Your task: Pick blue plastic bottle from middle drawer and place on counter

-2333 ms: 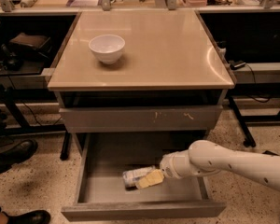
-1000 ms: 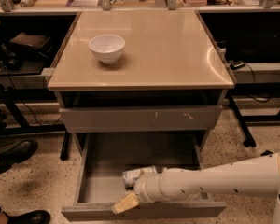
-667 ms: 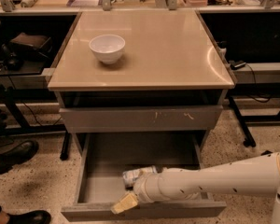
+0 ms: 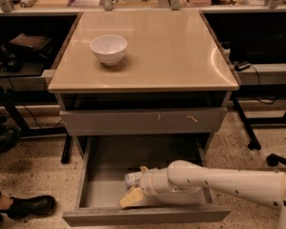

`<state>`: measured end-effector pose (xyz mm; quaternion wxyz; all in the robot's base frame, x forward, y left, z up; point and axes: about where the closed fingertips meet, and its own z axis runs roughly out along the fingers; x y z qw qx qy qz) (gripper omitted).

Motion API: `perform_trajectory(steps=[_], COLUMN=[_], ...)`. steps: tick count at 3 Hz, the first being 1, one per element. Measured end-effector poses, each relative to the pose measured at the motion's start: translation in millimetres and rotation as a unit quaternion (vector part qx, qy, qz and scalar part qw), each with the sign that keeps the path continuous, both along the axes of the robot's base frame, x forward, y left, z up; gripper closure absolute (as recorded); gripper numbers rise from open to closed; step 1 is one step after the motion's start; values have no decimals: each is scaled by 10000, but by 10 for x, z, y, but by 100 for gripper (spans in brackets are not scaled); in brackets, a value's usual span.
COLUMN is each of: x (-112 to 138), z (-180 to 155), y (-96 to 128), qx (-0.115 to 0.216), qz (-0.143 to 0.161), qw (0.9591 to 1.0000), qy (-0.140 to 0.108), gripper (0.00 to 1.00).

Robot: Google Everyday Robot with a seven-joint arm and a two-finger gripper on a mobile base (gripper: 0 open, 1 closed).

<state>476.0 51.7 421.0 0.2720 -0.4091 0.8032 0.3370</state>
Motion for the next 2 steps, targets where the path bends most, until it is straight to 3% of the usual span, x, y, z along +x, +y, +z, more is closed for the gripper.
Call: perform_trajectory(steps=[1,2], x=[445,854], z=[14,184], y=[100,1], qx=[366,430], qz=[67,-166], qw=[9992,9989], qy=[110,-123], gripper=[0,0])
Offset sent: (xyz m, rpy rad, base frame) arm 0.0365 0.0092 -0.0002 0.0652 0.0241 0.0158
